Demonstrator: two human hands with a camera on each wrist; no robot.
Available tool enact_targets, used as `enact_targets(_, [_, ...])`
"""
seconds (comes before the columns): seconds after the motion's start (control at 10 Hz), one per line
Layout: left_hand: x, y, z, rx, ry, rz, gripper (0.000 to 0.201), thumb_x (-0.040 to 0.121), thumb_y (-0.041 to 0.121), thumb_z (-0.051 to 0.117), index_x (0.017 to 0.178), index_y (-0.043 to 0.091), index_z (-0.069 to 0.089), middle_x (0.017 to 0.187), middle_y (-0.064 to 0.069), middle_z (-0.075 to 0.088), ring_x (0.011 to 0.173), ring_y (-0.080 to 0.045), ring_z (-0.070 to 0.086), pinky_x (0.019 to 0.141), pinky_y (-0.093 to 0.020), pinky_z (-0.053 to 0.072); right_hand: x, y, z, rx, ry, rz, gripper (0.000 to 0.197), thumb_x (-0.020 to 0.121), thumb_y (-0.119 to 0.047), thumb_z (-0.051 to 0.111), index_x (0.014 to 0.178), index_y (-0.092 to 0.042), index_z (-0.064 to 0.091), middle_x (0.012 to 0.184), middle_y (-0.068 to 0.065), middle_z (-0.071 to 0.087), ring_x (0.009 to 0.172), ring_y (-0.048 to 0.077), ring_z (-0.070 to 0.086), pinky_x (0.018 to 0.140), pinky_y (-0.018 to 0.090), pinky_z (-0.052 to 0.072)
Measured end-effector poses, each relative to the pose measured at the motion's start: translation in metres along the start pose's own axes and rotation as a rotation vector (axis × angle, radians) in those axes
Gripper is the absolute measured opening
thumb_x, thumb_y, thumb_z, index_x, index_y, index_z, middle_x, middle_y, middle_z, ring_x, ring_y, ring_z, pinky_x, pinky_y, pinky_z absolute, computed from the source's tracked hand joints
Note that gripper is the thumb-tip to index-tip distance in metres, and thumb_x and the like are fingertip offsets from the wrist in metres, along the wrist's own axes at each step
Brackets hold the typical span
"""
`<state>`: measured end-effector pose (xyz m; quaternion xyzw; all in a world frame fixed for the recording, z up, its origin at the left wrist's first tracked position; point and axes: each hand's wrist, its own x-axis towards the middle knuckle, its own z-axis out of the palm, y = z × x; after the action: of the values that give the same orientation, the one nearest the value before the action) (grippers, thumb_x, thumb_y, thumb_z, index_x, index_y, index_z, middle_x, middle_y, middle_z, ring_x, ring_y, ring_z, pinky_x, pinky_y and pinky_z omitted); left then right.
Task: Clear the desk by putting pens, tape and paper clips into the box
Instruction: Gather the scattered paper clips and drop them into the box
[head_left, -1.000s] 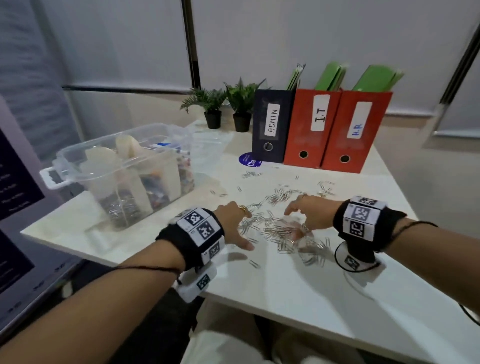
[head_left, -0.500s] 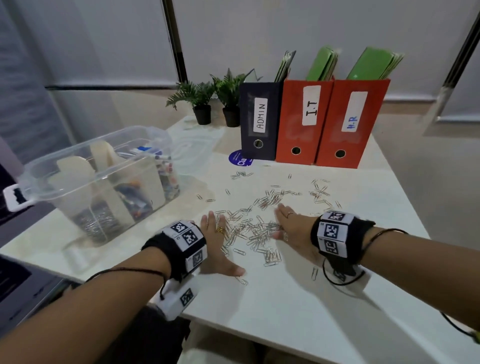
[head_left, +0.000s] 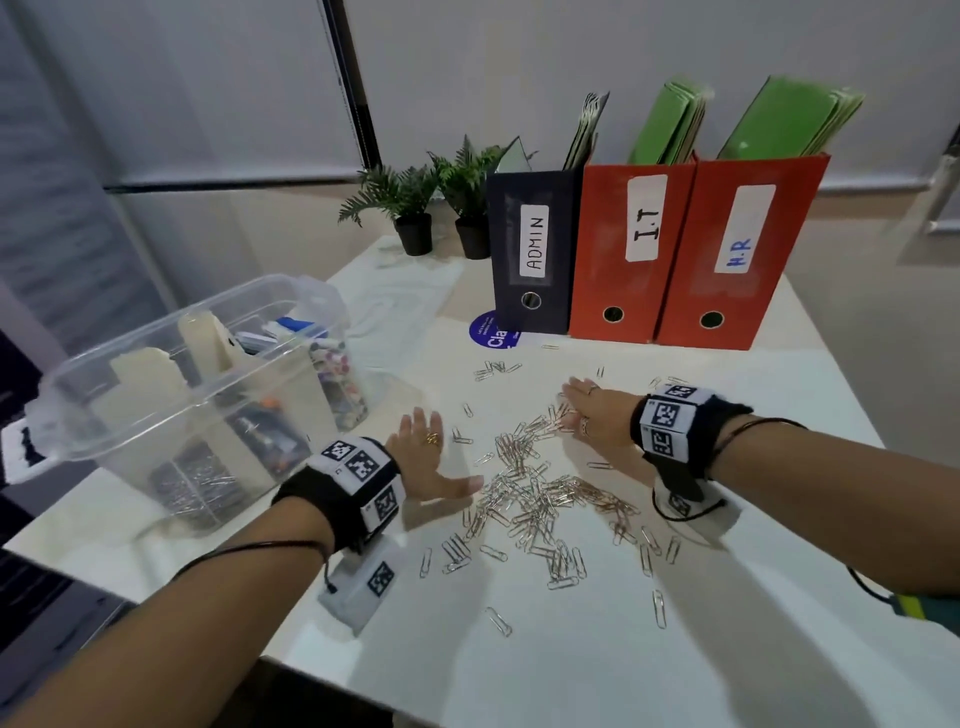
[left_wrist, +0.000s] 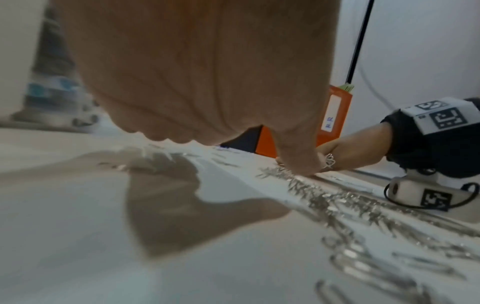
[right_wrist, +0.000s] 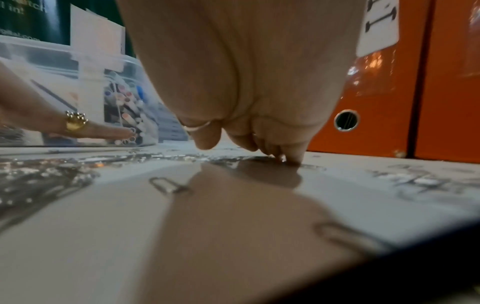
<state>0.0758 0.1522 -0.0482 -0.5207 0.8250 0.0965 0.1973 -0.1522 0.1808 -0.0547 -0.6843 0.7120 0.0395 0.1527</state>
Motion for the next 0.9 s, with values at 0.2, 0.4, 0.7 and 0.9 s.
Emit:
enact_targets(0.2, [0.007,-0.011,0.033,-0.143,0.078,-0.061,0.139,0.034,0.082,0.002,0.148,0.004,-0.011,0.155,-0.014,-0.019,0.145,-0.027,-0.014,0.119,-0.040,0.000,0.009,-0.030,0.018,-0.039,-0.161,-0.198,0.062,0.099,-0.012,0.035,0.150,-0.006,0.000,0.158,0.010,-0.007,0.147,0.022,0.004,0.120,0.035,0.016])
enact_targets(0.4, [0.029,-0.006,0.020,-0.176,0.102,-0.119,0.115,0.068,0.085,0.003,0.148,0.004,-0.013,0.154,-0.016,-0.021,0.145,-0.026,-0.015,0.120,-0.040,-0.001,0.050,-0.036,-0.007,-0.055,-0.122,-0.170,0.064,0.098,-0.008,0.036,0.150,-0.004,-0.002,0.159,0.008,-0.006,0.147,0.022,0.008,0.118,0.035,0.020])
enact_targets(0.7, [0.062,-0.018,0.005,-0.200,0.038,-0.052,0.089,0.092,0.063,0.017,0.146,0.002,-0.017,0.154,-0.015,-0.022,0.145,-0.025,-0.016,0.118,-0.038,0.001,0.109,-0.034,-0.035,-0.149,-0.023,-0.134,0.049,0.096,-0.025,0.047,0.143,-0.017,0.035,0.148,0.010,0.036,0.135,0.030,0.038,0.110,0.042,0.034])
enact_targets(0.9, [0.071,-0.003,0.001,-0.206,0.061,-0.001,0.093,0.090,0.067,0.024,0.148,0.005,-0.013,0.155,-0.012,-0.020,0.145,-0.024,-0.013,0.118,-0.039,0.002,0.106,-0.035,-0.017,-0.145,-0.081,-0.247,0.049,0.096,-0.025,0.044,0.144,-0.024,0.034,0.152,0.004,0.032,0.139,0.026,0.034,0.112,0.039,0.031])
